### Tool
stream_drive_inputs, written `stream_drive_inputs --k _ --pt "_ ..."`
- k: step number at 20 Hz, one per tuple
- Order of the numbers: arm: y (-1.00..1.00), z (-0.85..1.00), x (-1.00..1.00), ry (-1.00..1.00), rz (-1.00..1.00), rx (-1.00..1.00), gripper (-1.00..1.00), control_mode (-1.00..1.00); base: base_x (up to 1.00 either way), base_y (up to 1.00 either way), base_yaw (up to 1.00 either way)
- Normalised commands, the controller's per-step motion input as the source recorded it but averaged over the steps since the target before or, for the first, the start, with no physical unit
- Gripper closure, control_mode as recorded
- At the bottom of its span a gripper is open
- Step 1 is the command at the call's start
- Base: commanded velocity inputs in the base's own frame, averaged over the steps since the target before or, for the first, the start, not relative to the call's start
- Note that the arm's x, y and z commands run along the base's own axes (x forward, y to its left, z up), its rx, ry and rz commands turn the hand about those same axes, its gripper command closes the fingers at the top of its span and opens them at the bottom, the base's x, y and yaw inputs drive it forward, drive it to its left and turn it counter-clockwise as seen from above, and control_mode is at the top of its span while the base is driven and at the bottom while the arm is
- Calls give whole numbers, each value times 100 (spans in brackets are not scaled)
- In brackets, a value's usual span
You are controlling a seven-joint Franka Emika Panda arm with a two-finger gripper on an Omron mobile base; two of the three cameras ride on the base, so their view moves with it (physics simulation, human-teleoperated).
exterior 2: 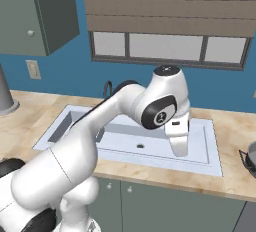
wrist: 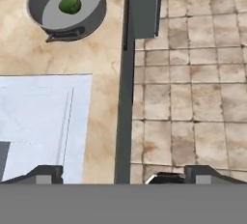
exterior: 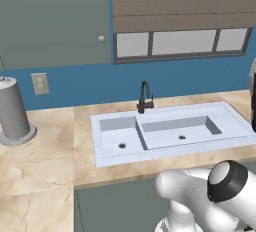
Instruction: Dump the avocado from the pot into the sink. Then turn on the water and wash the avocado. Then turn off the water and put the avocado back in the pot.
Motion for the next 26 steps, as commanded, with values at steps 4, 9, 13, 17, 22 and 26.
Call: stream_drive_inputs --k 4,9,13,17,22,26 --pt "-59 -9 0 0 -18 2 -100 -100 0 0 0" --pt "-58 -7 0 0 -16 2 -100 -100 0 0 0" --pt "-61 -10 0 0 -17 2 -100 -100 0 0 0" --pt "-55 -15 0 0 -14 1 -100 -100 0 0 0" --pt "-46 -16 0 0 -2 3 -100 -100 0 0 0" --pt "-37 -21 0 0 0 3 -100 -100 0 0 0"
